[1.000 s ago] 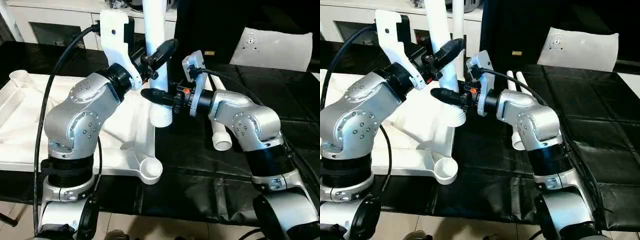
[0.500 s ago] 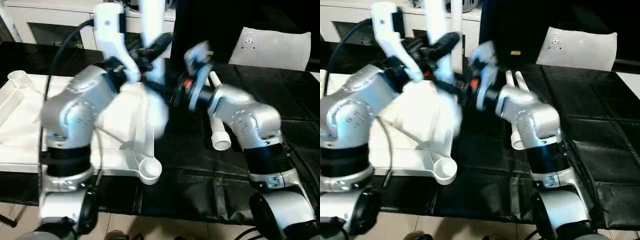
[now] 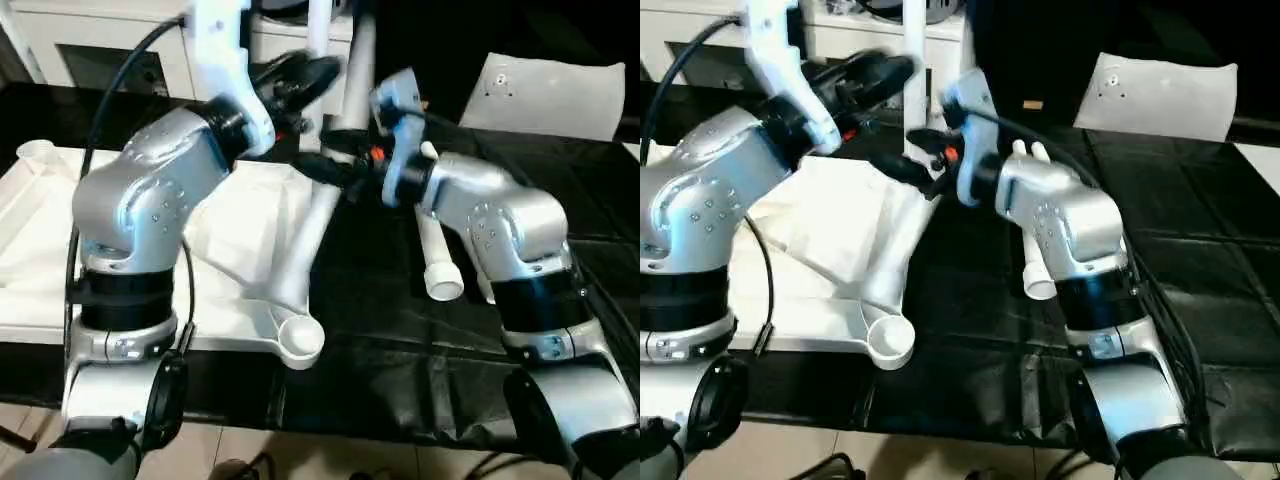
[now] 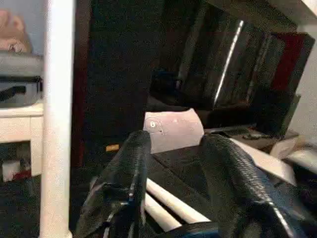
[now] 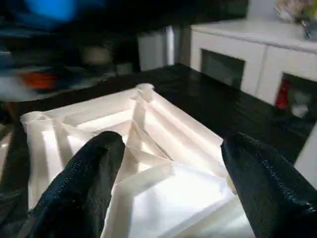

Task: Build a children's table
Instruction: Pick table leg

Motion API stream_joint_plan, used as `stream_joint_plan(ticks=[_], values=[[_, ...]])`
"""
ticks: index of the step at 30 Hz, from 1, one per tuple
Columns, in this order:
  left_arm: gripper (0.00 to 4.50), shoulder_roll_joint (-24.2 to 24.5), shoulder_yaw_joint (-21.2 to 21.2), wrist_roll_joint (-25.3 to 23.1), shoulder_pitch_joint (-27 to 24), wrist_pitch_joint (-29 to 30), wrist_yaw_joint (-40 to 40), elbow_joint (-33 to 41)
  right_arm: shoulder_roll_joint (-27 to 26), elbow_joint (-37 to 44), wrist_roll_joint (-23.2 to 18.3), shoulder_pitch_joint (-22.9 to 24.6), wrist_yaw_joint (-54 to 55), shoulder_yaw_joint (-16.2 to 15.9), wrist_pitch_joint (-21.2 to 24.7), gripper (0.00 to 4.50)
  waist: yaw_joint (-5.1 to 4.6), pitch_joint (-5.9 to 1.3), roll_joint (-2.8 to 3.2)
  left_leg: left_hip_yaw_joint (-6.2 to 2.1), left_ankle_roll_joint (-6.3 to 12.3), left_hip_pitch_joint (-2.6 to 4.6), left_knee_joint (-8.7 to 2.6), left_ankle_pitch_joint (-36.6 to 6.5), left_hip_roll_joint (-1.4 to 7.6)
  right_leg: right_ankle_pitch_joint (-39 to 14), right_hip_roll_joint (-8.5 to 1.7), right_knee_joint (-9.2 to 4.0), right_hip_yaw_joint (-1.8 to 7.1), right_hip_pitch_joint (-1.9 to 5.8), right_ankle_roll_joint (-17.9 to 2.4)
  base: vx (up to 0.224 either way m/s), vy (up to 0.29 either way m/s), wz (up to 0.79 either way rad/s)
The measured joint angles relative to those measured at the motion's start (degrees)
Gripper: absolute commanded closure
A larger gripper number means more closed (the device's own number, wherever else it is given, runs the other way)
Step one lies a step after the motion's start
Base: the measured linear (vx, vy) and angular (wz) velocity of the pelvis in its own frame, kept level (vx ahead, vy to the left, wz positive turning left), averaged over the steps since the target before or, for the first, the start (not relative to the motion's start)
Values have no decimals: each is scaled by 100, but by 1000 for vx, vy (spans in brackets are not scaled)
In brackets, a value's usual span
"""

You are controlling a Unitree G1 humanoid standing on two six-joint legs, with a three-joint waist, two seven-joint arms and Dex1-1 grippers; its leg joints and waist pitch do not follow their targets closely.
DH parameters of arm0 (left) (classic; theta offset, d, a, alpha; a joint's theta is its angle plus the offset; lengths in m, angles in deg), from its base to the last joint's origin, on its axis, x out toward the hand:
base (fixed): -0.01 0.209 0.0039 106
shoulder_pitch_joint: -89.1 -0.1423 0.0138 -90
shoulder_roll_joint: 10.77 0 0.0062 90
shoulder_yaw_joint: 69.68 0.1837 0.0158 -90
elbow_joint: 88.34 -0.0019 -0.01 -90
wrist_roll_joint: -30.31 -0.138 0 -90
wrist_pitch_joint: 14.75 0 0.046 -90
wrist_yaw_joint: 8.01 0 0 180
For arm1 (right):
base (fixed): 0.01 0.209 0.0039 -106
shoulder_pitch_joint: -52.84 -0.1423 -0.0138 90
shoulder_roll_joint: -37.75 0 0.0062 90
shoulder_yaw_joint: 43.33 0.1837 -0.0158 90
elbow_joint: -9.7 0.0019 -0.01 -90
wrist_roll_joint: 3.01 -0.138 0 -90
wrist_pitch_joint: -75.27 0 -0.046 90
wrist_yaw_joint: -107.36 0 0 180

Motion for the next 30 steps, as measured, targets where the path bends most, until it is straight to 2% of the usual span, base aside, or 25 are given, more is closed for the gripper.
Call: stream_joint_plan(ticks=[6,8,9,11,12,13,15,17,20,22,23,25,28,30], values=[[344,89,-88,-107,-406,-73,-27,-120,138,121,8,613,208,45,199,95,5,3,-8,3,1,-5,0,0,0,0,-1,-5,0,-2,-1,0,0,0],[365,148,12,-235,-533,-145,-59,-9,97,249,-94,644,341,208,389,95,-5,3,-4,4,1,-1,-1,0,0,0,-1,-3,2,-3,-1,0,0,0],[369,170,75,-354,-671,-215,-120,103,10,347,-160,657,533,438,516,77,-8,3,-3,5,0,1,-4,0,0,-1,-1,-2,2,-2,-1,0,0,0],[370,177,152,-504,-858,-268,-221,143,-36,332,-165,661,826,654,531,66,-18,2,-2,6,-2,4,-4,2,0,-1,-1,0,3,-1,-1,0,0,0],[342,190,188,-598,-964,-317,-266,141,-38,288,-59,681,987,679,468,53,-21,2,-2,6,-6,4,-4,4,0,0,-1,1,2,-2,-2,0,0,0],[342,213,241,-685,-1041,-383,-279,143,-38,246,12,726,1081,681,399,53,-20,2,-2,6,-7,5,-4,4,0,0,-1,2,2,-1,-2,0,0,0],[330,299,320,-796,-1251,-439,-305,264,-173,83,64,780,1366,697,436,20,-48,2,-1,6,-18,6,-6,11,1,0,0,4,2,-2,-1,0,0,0],[316,318,434,-898,-1389,-464,-333,401,-313,-32,82,790,1594,711,539,17,-77,2,-1,5,-19,4,-7,12,1,0,0,4,2,-5,-2,0,0,0],[286,375,593,-1015,-1601,-465,-336,604,-411,-356,215,648,1941,704,828,0,-129,2,-3,6,-20,3,-7,12,1,0,0,4,2,-4,-1,0,0,0],[279,420,691,-1083,-1749,-466,-320,727,-419,-610,380,513,2118,662,1037,0,-160,2,-4,6,-22,2,-7,13,1,-1,0,5,2,-5,0,0,0,0],[258,434,739,-1115,-1782,-468,-311,767,-428,-679,440,483,2185,650,1110,0,-161,2,-4,5,-22,2,-8,13,1,-4,0,6,2,-7,5,0,0,0],[243,537,836,-1197,-1850,-513,-252,832,-531,-936,491,355,2323,640,1276,0,-181,3,-6,5,-24,0,-10,14,1,-9,1,7,2,-12,14,0,0,0],[215,684,964,-1309,-1972,-543,-181,1026,-761,-1641,486,59,2581,733,1191,0,-229,3,-5,6,-29,-7,-11,17,1,-8,1,13,4,-27,13,0,0,0],[198,821,1040,-1403,-2110,-555,-119,1108,-861,-2272,481,-161,2713,902,967,0,-256,3,-5,7,-32,-11,-11,19,0,-4,1,17,6,-33,6,0,0,0]])
